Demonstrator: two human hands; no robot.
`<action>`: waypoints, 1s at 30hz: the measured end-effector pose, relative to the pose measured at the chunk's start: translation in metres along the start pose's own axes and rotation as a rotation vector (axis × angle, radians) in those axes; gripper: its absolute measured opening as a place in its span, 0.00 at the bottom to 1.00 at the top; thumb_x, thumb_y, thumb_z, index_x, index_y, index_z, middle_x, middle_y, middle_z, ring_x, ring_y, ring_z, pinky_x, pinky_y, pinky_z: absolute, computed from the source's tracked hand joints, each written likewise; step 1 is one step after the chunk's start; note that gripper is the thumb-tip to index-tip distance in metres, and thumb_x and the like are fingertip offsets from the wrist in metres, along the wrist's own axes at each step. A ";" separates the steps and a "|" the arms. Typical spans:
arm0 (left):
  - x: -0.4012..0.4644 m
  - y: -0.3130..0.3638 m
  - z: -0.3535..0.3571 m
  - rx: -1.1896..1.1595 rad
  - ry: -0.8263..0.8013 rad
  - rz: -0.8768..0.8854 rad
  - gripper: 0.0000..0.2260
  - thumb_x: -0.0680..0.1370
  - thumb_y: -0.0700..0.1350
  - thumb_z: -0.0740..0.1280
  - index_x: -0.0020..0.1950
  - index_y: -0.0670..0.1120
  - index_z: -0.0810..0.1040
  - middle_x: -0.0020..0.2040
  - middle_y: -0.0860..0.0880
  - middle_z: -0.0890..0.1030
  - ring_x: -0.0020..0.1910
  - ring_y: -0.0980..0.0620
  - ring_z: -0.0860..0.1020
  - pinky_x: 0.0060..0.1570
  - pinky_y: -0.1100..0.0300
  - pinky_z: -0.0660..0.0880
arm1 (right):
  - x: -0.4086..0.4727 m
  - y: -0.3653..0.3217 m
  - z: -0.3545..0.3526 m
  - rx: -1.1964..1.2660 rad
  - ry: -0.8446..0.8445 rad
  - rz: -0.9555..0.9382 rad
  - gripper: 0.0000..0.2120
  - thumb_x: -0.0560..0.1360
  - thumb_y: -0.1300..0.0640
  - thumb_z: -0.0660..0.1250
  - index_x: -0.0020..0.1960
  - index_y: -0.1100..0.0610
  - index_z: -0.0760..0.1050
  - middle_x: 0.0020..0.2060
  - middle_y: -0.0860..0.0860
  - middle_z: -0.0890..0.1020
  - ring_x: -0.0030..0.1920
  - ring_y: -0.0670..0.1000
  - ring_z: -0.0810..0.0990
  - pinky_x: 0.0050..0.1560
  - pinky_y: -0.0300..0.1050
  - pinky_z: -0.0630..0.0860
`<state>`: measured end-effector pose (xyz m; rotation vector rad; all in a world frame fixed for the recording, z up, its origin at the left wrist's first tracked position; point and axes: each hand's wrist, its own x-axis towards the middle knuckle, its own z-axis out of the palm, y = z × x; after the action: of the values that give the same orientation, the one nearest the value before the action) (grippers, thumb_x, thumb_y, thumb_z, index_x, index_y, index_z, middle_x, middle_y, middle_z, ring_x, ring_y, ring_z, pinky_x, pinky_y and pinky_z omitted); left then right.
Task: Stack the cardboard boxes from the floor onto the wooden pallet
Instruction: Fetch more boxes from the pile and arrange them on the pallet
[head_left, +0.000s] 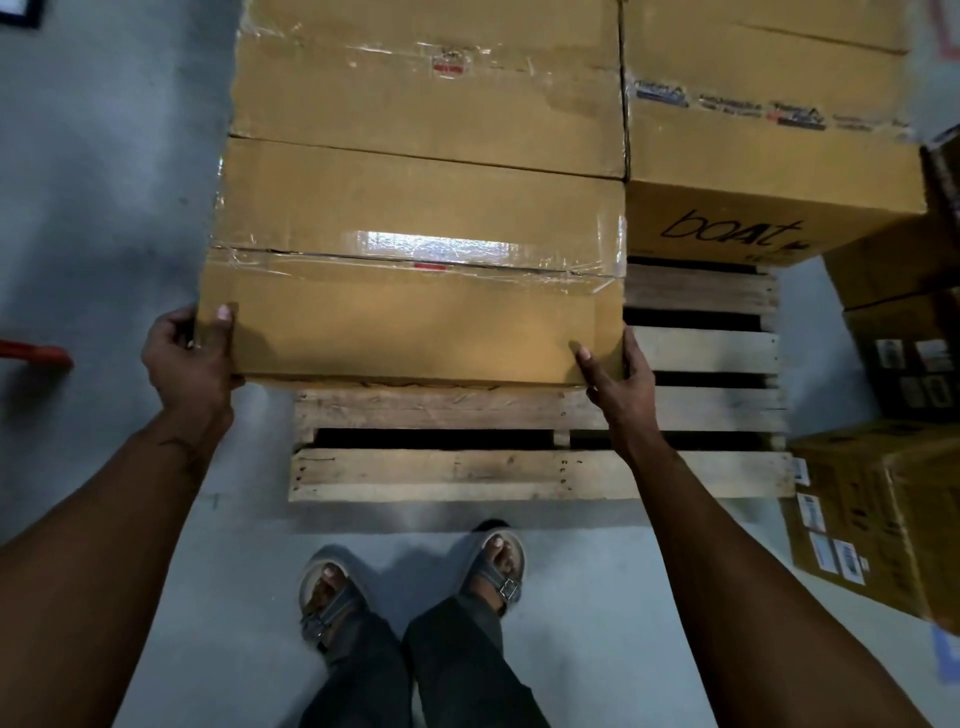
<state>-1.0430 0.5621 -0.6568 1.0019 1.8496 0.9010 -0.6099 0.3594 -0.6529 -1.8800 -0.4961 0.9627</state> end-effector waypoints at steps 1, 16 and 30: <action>0.000 0.001 0.000 -0.003 -0.016 -0.001 0.34 0.70 0.70 0.75 0.66 0.49 0.78 0.64 0.48 0.82 0.60 0.41 0.83 0.37 0.37 0.84 | 0.000 0.000 0.000 -0.003 0.000 -0.002 0.33 0.76 0.43 0.78 0.77 0.40 0.70 0.69 0.46 0.78 0.69 0.53 0.78 0.65 0.65 0.81; 0.001 0.010 -0.009 0.580 -0.203 0.251 0.33 0.82 0.65 0.63 0.72 0.38 0.71 0.67 0.34 0.78 0.65 0.31 0.77 0.62 0.37 0.75 | -0.007 -0.012 0.013 -0.337 0.116 0.007 0.36 0.79 0.43 0.74 0.80 0.55 0.65 0.73 0.53 0.74 0.73 0.55 0.73 0.73 0.60 0.74; -0.231 0.226 -0.036 0.530 -0.594 0.559 0.35 0.80 0.47 0.72 0.83 0.43 0.61 0.80 0.41 0.68 0.77 0.41 0.69 0.74 0.41 0.68 | -0.160 -0.259 -0.049 -0.928 0.032 -0.415 0.33 0.85 0.47 0.65 0.84 0.58 0.60 0.81 0.56 0.67 0.82 0.58 0.63 0.77 0.59 0.64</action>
<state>-0.9309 0.4468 -0.3734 1.9362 1.3202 0.3236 -0.6536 0.3490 -0.3478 -2.4227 -1.4254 0.4261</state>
